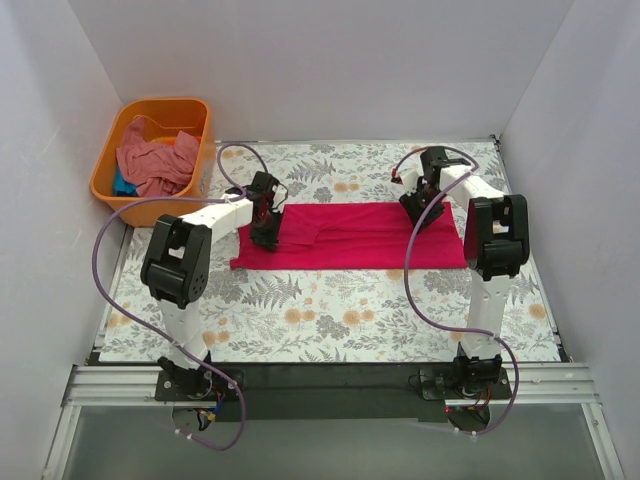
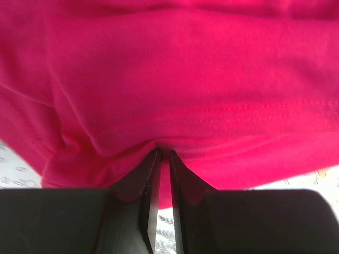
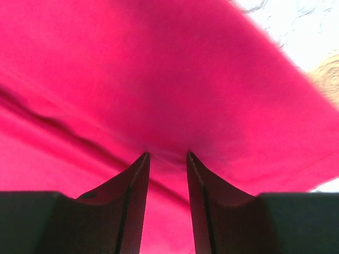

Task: Fold and stack the t-shirts
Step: Fold the tshirt

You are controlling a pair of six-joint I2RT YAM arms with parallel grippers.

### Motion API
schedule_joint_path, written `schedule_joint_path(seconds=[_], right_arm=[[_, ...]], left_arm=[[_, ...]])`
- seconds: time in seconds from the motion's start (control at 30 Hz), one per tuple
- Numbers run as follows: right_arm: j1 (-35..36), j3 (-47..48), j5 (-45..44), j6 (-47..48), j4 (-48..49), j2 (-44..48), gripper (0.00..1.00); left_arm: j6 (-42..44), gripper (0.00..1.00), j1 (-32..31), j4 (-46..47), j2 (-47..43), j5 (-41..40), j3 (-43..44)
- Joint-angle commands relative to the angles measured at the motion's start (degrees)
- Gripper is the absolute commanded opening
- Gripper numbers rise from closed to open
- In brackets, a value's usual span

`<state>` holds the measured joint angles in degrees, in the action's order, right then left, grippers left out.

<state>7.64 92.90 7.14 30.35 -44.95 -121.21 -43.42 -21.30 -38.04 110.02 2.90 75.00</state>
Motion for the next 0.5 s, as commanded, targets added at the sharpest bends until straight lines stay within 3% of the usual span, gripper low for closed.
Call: schedule_joint_path(seconds=[0.0,0.17,0.33,0.43,0.47], right_arm=[[0.18,1.93,-5.63,3.49,-1.11,-2.09,0.40],[0.18,-2.62,-6.87,4.36,-1.19,-1.58,0.36],[2.81,-15.70,-3.71,5.42,-1.98,8.43,0.32],[7.81,-26.61,4.00,4.90,-4.18,16.77,0.32],[10.35,-29.77,11.60,4.63,-7.31,20.36,0.32]], left_arm=[[2.01,0.11,0.38,2.27,2.82,-6.76,1.81],[4.30,0.10,3.01,2.53,8.27,-7.38,7.34],[8.17,0.09,6.27,2.53,18.73,-7.38,21.30],[11.86,0.09,6.36,2.63,25.13,-3.79,32.72],[12.74,0.10,6.18,1.58,26.64,-2.99,35.80]])
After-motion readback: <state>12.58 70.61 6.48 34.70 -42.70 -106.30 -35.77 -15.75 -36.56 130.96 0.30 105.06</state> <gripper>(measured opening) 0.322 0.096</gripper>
